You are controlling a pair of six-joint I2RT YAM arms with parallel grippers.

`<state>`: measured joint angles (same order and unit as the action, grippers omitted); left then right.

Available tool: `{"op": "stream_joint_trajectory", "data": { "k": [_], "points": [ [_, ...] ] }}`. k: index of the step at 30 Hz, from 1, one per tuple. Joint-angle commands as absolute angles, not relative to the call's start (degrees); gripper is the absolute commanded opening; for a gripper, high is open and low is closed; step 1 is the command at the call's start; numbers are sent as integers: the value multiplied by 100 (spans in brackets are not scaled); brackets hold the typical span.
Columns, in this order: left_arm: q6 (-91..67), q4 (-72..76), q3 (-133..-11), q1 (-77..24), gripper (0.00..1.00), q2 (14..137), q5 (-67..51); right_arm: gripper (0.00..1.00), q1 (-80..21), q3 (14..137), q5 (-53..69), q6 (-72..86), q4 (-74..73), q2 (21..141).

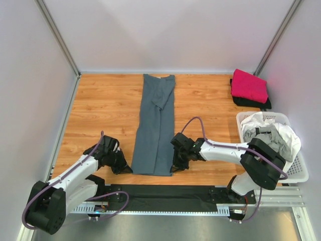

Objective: Fold and stack the t-shirts
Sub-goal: Fold the tshirt

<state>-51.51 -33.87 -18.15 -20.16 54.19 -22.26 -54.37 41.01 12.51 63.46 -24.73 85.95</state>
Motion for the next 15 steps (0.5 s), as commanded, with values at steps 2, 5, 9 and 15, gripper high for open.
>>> {"op": "stream_joint_trajectory", "data": {
  "k": [2,5,9,15],
  "points": [
    [-5036,-3602,-2056,-2021,0,5335,-2101,1,-5467,4289,1335,6310,-2619,8657],
    [-4966,-3875,-2285,-2021,0,5142,-1943,0,-5467,4219,1432,6346,-2654,8596],
    [-4826,-4122,-2662,-2022,0,5018,-1732,0,-5371,4368,1459,6293,-2900,8473],
    [-4518,-4298,-3497,-2021,0,5474,-1530,0,-4897,4544,1573,6328,-2945,8140]
  ]
}}
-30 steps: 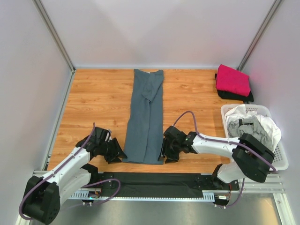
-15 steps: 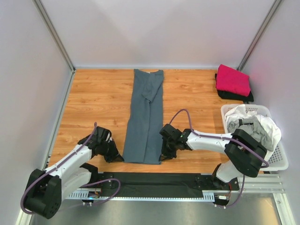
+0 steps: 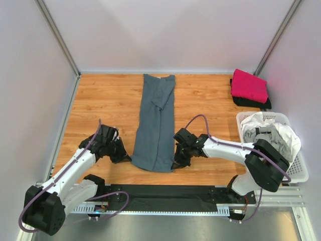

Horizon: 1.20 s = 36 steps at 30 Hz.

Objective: Fold and stack the t-shirts
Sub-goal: Fold the tshirt

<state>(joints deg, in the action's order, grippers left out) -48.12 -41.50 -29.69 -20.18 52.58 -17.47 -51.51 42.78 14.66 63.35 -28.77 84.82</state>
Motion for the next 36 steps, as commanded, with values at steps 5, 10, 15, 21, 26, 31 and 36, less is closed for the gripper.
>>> {"op": "stream_joint_trajectory", "data": {
  "k": [5,10,15,21,26,31,36],
  "points": [
    [-4150,-4403,-4567,-2021,0,6054,-1196,0,-4360,4895,1582,6118,-2962,7901],
    [-3780,-4386,-5544,-2021,0,6995,-1055,0,-3763,5877,1600,5634,-3366,8226],
    [-3446,-4316,-6529,-2013,0,7873,-844,0,-3218,6757,1828,5256,-3480,8910],
    [-3068,-4219,-7689,-1969,0,8981,-826,0,-2752,7997,2092,4844,-3743,9930],
    [-2927,-4280,-8498,-1916,0,9859,-783,0,-2453,8700,2373,4571,-3928,10747],
    [-2944,-4377,-9069,-1855,0,10484,-729,1,-2119,9236,2758,4395,-3955,11346],
    [-2962,-4535,-9509,-1846,0,11126,-668,0,-2030,9895,2900,4192,-4315,12067]
  ]
}}
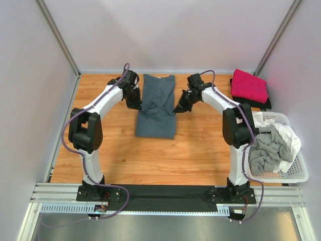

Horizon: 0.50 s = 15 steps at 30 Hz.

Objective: Fold and stack the t-shirts
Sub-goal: Fold the tshirt

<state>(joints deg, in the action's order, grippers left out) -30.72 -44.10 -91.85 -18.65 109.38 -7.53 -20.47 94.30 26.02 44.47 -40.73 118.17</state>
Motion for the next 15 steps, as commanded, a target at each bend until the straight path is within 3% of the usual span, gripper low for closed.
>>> {"op": "stream_joint_trajectory", "data": {
  "k": [1,15],
  "points": [
    [-2971,-4553,-9605,-1846,0,11292,-668,0,-2022,9949,2909,4184,-4324,12207],
    [-2892,-4684,-10133,-1705,0,11944,-545,0,-1890,10626,2997,4289,-4394,12885]
  ]
}}
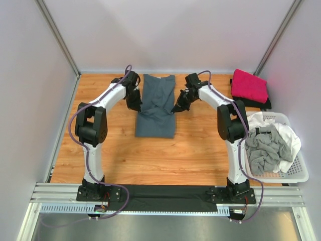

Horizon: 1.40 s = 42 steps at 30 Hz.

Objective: Fold and stack the t-shirts
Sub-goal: Fold the tshirt

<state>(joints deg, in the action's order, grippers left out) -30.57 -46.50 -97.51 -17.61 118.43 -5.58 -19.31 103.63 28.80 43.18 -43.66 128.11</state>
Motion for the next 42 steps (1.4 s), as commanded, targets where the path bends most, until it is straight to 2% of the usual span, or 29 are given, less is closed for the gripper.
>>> {"op": "stream_joint_trajectory", "data": {
  "k": [1,21,36,42],
  "points": [
    [-2874,-4728,-10186,-1705,0,11979,-554,0,-1881,10626,2997,4315,-4395,12893],
    [-2725,-4860,-10898,-1644,0,12401,-589,0,-1775,11206,2979,4350,-4482,13192],
    [-2909,-4984,-11241,-1617,0,11813,-712,0,-1749,11549,2971,4386,-4632,12797],
    [-2979,-4966,-11408,-1547,0,12076,-747,0,-1670,11671,2935,4395,-4553,13007]
  ]
}}
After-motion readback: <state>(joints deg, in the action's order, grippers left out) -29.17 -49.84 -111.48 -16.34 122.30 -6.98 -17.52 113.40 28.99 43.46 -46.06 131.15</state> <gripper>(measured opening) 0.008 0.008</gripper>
